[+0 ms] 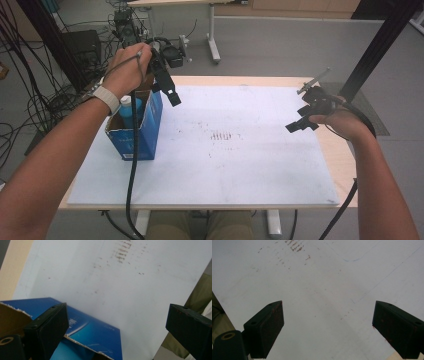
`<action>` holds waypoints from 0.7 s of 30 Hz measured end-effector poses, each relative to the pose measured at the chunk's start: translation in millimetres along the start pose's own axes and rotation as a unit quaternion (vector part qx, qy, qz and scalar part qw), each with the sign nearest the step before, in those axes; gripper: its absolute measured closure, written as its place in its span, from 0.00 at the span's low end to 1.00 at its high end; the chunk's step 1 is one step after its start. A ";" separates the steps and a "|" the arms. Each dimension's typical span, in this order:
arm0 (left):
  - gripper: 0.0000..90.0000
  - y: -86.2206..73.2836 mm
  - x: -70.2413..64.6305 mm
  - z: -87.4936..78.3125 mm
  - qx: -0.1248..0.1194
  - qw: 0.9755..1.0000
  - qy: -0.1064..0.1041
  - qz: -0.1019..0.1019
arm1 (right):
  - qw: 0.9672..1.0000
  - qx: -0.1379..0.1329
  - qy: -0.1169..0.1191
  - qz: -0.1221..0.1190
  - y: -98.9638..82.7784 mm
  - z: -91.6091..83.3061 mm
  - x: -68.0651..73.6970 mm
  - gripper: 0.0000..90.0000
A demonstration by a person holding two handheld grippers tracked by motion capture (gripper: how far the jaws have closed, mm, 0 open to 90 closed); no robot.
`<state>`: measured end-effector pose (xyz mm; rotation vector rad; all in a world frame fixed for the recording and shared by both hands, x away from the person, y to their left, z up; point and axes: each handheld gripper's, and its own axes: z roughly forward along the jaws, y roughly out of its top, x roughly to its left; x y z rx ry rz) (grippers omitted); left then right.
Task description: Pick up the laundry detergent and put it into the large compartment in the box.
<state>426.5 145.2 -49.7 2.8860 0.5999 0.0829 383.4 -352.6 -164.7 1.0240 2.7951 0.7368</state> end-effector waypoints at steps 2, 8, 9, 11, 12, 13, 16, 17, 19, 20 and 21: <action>0.06 3.0 -0.1 2.3 0.001 1.000 -0.003 0.016 | 1.000 -0.001 0.000 0.001 -0.7 -0.3 0.6 0.12; 0.06 14.5 -0.1 10.4 0.005 0.998 -0.018 0.060 | 1.000 0.001 0.001 0.000 -0.2 1.8 4.5 0.12; 0.06 16.3 -1.1 11.6 0.006 0.998 -0.018 0.066 | 1.000 0.000 0.001 0.000 -0.2 2.2 5.1 0.12; 0.06 20.4 -1.4 14.5 0.008 0.996 -0.025 0.080 | 1.000 0.000 0.001 0.001 -0.6 3.2 6.0 0.12; 0.06 22.1 -2.0 15.7 0.007 0.996 -0.027 0.089 | 1.000 0.000 0.002 0.001 -0.4 3.9 6.5 0.12; 0.06 23.9 -1.5 16.8 0.007 0.995 -0.031 0.092 | 1.000 0.000 0.002 0.001 -0.5 4.5 6.9 0.12; 0.06 28.6 -1.9 20.1 0.008 0.994 -0.036 0.105 | 1.000 -0.001 0.003 0.000 -0.3 5.6 8.6 0.12; 0.06 29.5 -1.7 21.3 0.006 0.993 -0.038 0.108 | 1.000 -0.001 0.002 -0.001 -0.1 5.7 9.2 0.12; 0.06 32.6 -3.0 22.9 0.009 0.993 -0.037 0.116 | 1.000 -0.001 0.002 0.000 0.3 5.5 10.4 0.12; 0.06 33.8 -3.4 23.7 0.010 0.992 -0.037 0.119 | 1.000 -0.002 0.002 -0.001 0.4 5.3 10.8 0.12; 0.06 35.0 -3.7 24.5 0.011 0.992 -0.038 0.122 | 1.000 -0.002 0.002 -0.002 0.4 5.1 11.0 0.12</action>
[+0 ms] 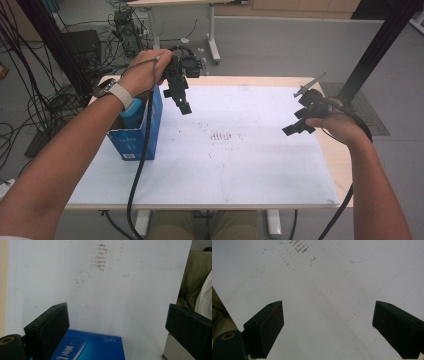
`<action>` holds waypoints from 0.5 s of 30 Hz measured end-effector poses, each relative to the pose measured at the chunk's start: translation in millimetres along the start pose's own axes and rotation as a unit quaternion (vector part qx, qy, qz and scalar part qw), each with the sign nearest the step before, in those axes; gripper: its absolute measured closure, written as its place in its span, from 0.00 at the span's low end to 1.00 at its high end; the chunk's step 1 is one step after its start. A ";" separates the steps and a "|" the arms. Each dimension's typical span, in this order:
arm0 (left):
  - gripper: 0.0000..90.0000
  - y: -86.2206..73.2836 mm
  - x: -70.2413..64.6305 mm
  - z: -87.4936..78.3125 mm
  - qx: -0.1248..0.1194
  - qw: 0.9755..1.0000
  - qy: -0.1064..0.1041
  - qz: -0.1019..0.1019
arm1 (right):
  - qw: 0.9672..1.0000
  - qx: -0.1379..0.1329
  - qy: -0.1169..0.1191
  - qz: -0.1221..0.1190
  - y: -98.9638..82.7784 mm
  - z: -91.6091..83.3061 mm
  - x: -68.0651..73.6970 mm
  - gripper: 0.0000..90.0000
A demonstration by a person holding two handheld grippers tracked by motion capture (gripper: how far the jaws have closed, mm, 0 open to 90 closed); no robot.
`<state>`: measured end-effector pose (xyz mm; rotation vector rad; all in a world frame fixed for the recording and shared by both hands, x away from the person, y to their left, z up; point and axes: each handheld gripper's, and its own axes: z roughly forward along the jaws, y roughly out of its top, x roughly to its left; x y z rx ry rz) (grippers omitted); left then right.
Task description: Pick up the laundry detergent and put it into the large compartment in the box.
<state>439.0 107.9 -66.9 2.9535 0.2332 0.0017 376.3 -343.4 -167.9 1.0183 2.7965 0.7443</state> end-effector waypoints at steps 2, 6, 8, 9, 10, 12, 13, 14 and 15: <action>0.06 1.3 -0.8 1.9 -0.002 1.000 0.000 0.008 | 1.000 0.000 0.000 0.001 0.1 -0.2 0.6 0.12; 0.06 6.0 -2.9 5.6 0.000 1.000 0.000 0.019 | 1.000 0.000 0.000 0.000 0.1 0.8 1.4 0.12; 0.06 7.6 -3.5 7.2 -0.002 1.000 -0.001 0.024 | 1.000 0.000 0.001 0.001 -0.4 1.5 1.9 0.12; 0.06 9.4 -2.9 7.6 -0.001 1.000 -0.003 0.028 | 1.000 -0.001 0.001 -0.001 -0.9 1.8 1.9 0.12; 0.06 10.9 -3.0 8.5 -0.001 0.999 -0.004 0.031 | 1.000 -0.003 0.001 0.000 -1.5 1.9 1.9 0.11; 0.06 15.0 -3.7 10.9 0.003 0.999 -0.005 0.040 | 1.000 -0.005 0.002 0.000 -2.2 2.2 2.3 0.11; 0.06 17.1 -3.4 11.8 0.006 0.999 -0.006 0.046 | 1.000 -0.006 0.002 0.000 -2.3 2.2 2.5 0.11; 0.06 18.8 -3.6 13.3 0.007 0.999 -0.008 0.050 | 1.000 -0.007 0.002 -0.002 -2.6 2.2 2.3 0.11; 0.06 20.2 -4.0 14.5 0.007 0.999 -0.008 0.052 | 1.000 -0.009 0.001 0.000 -3.1 1.8 2.5 0.11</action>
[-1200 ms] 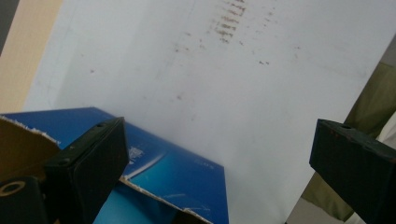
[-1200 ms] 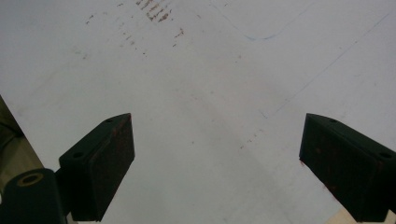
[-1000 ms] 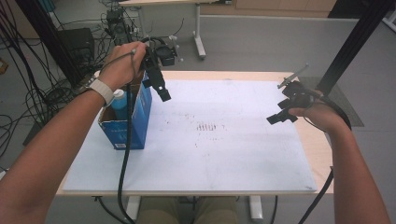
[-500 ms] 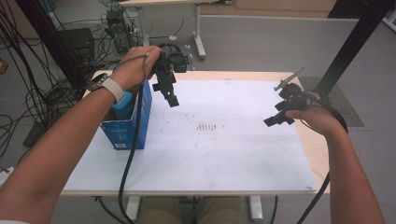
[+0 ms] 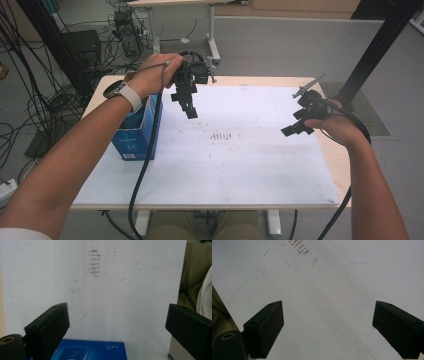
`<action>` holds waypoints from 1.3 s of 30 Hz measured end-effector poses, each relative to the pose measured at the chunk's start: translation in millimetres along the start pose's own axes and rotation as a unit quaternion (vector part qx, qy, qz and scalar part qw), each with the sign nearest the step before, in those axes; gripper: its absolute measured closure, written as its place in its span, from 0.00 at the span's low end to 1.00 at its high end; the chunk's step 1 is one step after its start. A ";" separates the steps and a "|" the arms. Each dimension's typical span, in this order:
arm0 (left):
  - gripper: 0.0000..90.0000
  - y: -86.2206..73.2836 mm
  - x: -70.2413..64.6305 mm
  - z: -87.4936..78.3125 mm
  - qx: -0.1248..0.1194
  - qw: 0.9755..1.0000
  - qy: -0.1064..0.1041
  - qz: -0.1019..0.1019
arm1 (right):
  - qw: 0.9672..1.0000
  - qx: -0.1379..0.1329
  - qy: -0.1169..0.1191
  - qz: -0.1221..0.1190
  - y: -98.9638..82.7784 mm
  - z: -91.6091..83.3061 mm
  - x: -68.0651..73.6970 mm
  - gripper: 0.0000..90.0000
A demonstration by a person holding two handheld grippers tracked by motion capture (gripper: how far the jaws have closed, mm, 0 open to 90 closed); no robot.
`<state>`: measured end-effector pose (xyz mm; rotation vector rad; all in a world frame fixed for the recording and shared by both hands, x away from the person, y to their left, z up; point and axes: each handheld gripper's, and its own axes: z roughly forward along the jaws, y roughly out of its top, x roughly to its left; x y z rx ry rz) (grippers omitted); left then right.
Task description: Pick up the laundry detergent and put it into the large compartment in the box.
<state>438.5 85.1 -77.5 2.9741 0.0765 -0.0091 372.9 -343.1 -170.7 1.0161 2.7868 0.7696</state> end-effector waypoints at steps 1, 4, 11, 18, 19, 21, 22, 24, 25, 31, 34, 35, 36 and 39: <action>0.06 1.9 0.6 1.0 0.002 1.000 -0.002 0.000 | 1.000 -0.001 0.000 0.000 -0.3 -0.3 0.0 0.11; 0.06 5.3 1.1 4.6 0.003 1.000 -0.001 0.003 | 1.000 -0.002 0.000 0.001 -0.4 -0.4 0.5 0.11; 0.06 7.9 2.8 12.6 0.000 1.000 -0.004 0.008 | 1.000 -0.001 0.000 0.002 -1.4 0.2 0.5 0.11; 0.06 3.9 1.2 14.7 -0.009 1.000 -0.004 0.009 | 1.000 0.000 -0.002 0.006 -3.2 0.4 1.3 0.11; 0.06 3.6 1.0 14.4 -0.008 1.000 -0.004 0.009 | 1.000 0.000 -0.002 0.006 -2.7 0.3 1.5 0.11; 0.06 2.2 0.3 14.5 -0.009 1.000 -0.002 0.006 | 1.000 0.002 -0.003 0.006 -1.3 -0.1 2.5 0.11; 0.06 1.5 0.6 14.4 -0.009 1.000 -0.002 0.005 | 1.000 0.001 -0.003 0.005 -1.2 -0.2 2.6 0.11; 0.06 -0.5 0.1 13.9 -0.013 1.000 -0.001 0.004 | 1.000 0.000 -0.003 0.004 -0.4 -0.5 3.2 0.11; 0.06 -0.8 0.4 13.6 -0.012 1.000 -0.002 0.003 | 1.000 0.001 -0.003 0.006 0.2 -0.6 3.5 0.11; 0.06 -2.6 0.0 13.5 -0.013 1.000 0.000 0.000 | 1.000 0.003 -0.001 0.004 2.1 1.4 3.2 0.11; 0.06 -2.3 0.1 14.5 -0.012 1.000 0.001 0.000 | 1.000 0.003 -0.002 0.005 1.7 2.3 2.9 0.11; 0.06 -2.0 0.3 14.5 -0.011 1.000 0.000 0.000 | 1.000 0.001 -0.001 0.003 0.7 2.6 2.4 0.11; 0.06 -2.0 0.5 14.7 -0.012 1.000 0.000 0.000 | 1.000 0.001 -0.001 0.004 0.3 2.6 2.6 0.11; 0.06 -1.9 0.6 15.8 -0.012 1.000 -0.001 -0.001 | 1.000 0.003 -0.001 0.007 -1.4 2.6 2.2 0.11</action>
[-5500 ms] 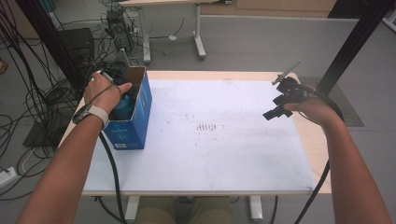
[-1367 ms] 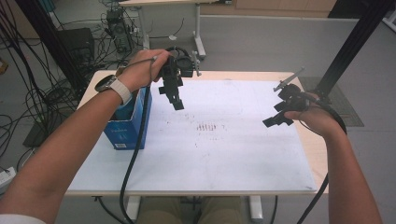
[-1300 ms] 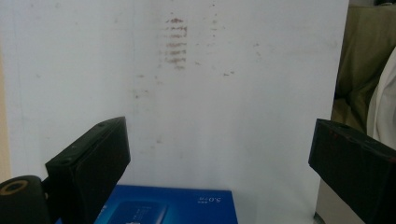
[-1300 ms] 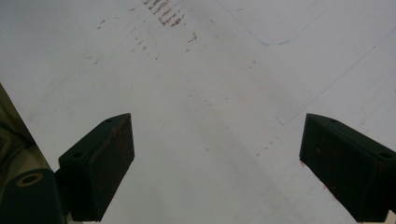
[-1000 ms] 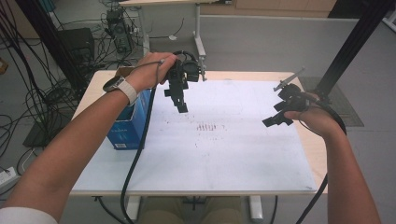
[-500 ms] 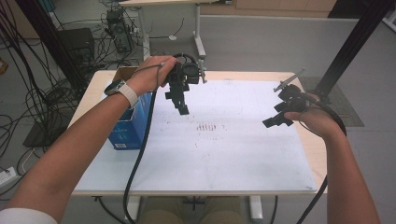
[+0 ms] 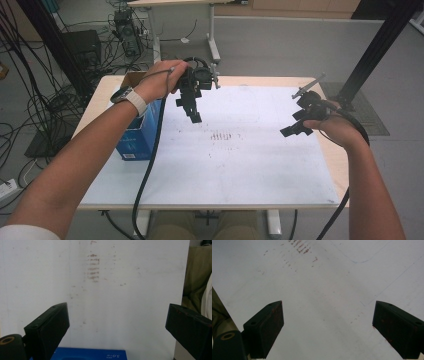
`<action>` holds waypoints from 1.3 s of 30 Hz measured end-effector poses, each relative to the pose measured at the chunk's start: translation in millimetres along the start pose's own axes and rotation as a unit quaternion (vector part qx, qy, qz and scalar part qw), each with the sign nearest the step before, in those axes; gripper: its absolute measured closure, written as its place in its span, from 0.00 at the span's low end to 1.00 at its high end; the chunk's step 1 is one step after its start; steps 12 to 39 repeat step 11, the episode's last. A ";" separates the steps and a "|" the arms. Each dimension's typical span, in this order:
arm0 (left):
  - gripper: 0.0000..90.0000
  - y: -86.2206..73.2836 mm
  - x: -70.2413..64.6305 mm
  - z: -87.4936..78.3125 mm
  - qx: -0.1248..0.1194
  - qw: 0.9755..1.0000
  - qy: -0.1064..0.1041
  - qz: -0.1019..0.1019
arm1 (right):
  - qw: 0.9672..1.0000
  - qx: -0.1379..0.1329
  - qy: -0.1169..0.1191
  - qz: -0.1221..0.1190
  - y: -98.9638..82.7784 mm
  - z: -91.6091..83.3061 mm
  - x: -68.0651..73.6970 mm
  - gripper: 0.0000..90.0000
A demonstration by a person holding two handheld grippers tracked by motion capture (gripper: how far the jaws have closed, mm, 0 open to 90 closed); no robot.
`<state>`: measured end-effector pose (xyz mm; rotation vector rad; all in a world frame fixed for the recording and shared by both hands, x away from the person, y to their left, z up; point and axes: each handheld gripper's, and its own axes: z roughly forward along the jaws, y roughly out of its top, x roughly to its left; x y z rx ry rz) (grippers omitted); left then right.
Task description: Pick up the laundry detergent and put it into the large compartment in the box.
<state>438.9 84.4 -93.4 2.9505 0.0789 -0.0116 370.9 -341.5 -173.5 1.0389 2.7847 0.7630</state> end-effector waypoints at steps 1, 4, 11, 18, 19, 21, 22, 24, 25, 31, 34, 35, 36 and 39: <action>0.06 0.0 -0.6 0.7 0.000 1.000 0.001 -0.001 | 1.000 -0.001 0.000 -0.002 -0.8 0.0 -0.2 0.11; 0.06 -0.2 -0.7 1.1 0.001 1.000 0.002 -0.003 | 1.000 -0.001 -0.001 0.000 -2.4 -1.2 -0.1 0.11; 0.05 -1.2 -4.7 -1.2 -0.003 1.000 0.007 -0.003 | 1.000 -0.004 -0.003 -0.001 -3.8 -2.4 1.2 0.11; 0.05 -1.2 -4.7 -1.2 -0.003 1.000 0.007 -0.003 | 1.000 -0.004 -0.003 -0.001 -3.8 -2.4 1.2 0.11; 0.05 -1.2 -4.7 -1.2 -0.003 1.000 0.007 -0.003 | 1.000 -0.004 -0.003 -0.001 -3.8 -2.4 1.2 0.11; 0.05 -1.2 -4.7 -1.2 -0.003 1.000 0.007 -0.003 | 1.000 -0.004 -0.003 -0.001 -3.8 -2.4 1.2 0.11; 0.05 -1.2 -4.7 -1.2 -0.003 1.000 0.007 -0.003 | 1.000 -0.004 -0.003 -0.001 -3.8 -2.4 1.2 0.11; 0.05 -1.2 -4.7 -1.2 -0.003 1.000 0.007 -0.003 | 1.000 -0.004 -0.003 -0.001 -3.8 -2.4 1.2 0.11; 0.05 -1.2 -4.7 -1.2 -0.003 1.000 0.007 -0.003 | 1.000 -0.004 -0.003 -0.001 -3.8 -2.4 1.2 0.11; 0.05 -1.2 -4.7 -1.2 -0.003 1.000 0.007 -0.003 | 1.000 -0.004 -0.003 -0.001 -3.8 -2.4 1.2 0.11; 0.05 -1.2 -4.7 -1.2 -0.003 1.000 0.007 -0.003 | 1.000 -0.004 -0.003 -0.001 -3.8 -2.4 1.2 0.11; 0.05 -1.2 -4.7 -1.2 -0.003 1.000 0.007 -0.003 | 1.000 -0.004 -0.003 -0.001 -3.8 -2.4 1.2 0.11; 0.05 -1.2 -4.7 -1.2 -0.003 1.000 0.007 -0.003 | 1.000 -0.004 -0.003 -0.001 -3.8 -2.4 1.2 0.11; 0.05 -1.2 -4.7 -1.2 -0.003 1.000 0.007 -0.003 | 1.000 -0.004 -0.003 -0.001 -3.8 -2.4 1.2 0.11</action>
